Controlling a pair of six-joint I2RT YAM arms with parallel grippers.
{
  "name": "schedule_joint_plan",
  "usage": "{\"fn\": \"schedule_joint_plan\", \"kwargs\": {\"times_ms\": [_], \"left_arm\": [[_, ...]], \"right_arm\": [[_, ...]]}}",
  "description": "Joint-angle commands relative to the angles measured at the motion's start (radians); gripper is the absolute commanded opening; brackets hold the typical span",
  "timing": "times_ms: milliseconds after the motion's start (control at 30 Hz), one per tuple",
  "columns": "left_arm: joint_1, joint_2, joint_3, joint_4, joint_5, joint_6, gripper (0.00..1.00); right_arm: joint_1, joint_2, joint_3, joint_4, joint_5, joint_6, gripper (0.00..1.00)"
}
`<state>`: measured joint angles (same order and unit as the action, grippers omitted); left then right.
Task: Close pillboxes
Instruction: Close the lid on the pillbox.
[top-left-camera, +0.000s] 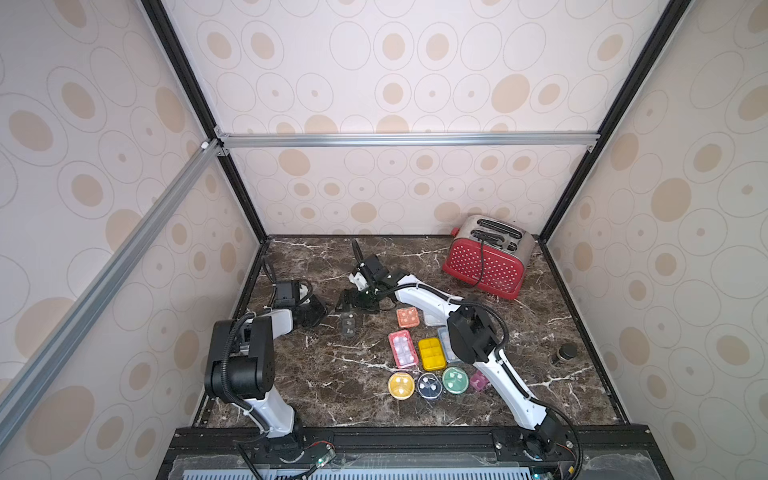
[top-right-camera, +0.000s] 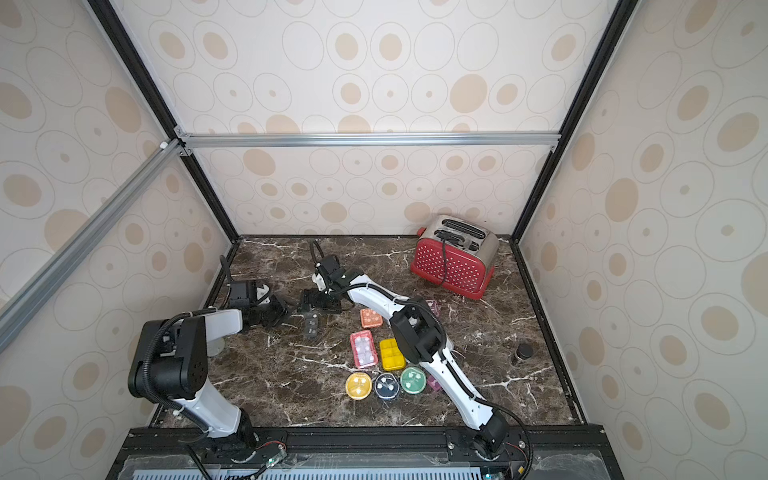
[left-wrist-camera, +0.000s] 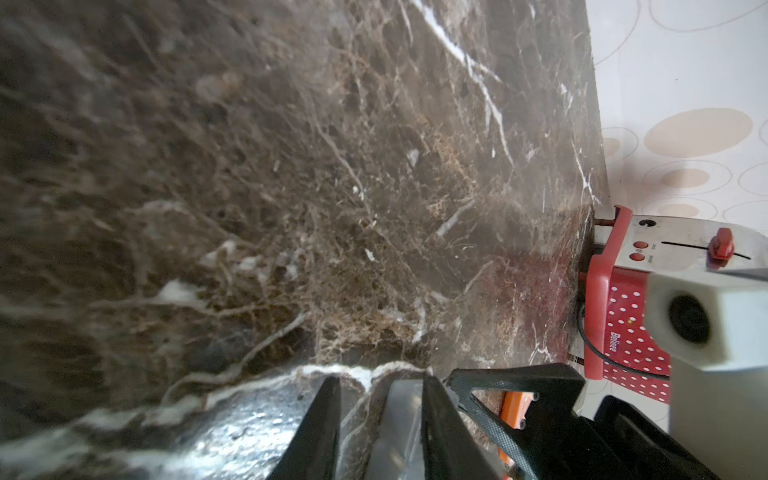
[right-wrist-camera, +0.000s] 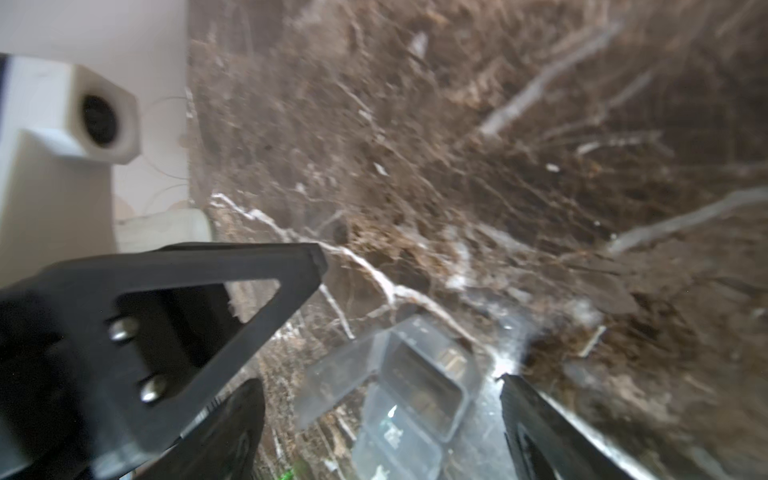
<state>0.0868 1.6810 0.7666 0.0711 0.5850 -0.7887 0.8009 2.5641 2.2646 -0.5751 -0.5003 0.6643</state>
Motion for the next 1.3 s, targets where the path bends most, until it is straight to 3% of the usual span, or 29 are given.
{"fn": "schedule_joint_plan", "kwargs": {"times_ms": [0, 400, 567, 1100, 1267], "left_arm": [[-0.010, 0.026, -0.025, 0.039, 0.019, 0.005, 0.33], [-0.027, 0.026, -0.053, 0.050, 0.034, 0.008, 0.32], [-0.038, 0.048, -0.078, 0.155, 0.086, -0.053, 0.32], [-0.086, 0.049, -0.083, 0.148, 0.063, -0.056, 0.31], [-0.094, 0.061, -0.086, 0.154, 0.061, -0.063, 0.31]], "right_arm": [[0.001, 0.011, 0.027, -0.034, -0.003, 0.013, 0.90], [0.001, 0.009, -0.004, -0.019, 0.003, 0.027, 0.66], [0.002, -0.006, -0.036, -0.003, -0.001, 0.024, 0.54], [0.000, -0.028, -0.086, 0.021, 0.004, 0.018, 0.29], [0.000, -0.028, -0.086, 0.018, 0.003, 0.015, 0.26]]}}
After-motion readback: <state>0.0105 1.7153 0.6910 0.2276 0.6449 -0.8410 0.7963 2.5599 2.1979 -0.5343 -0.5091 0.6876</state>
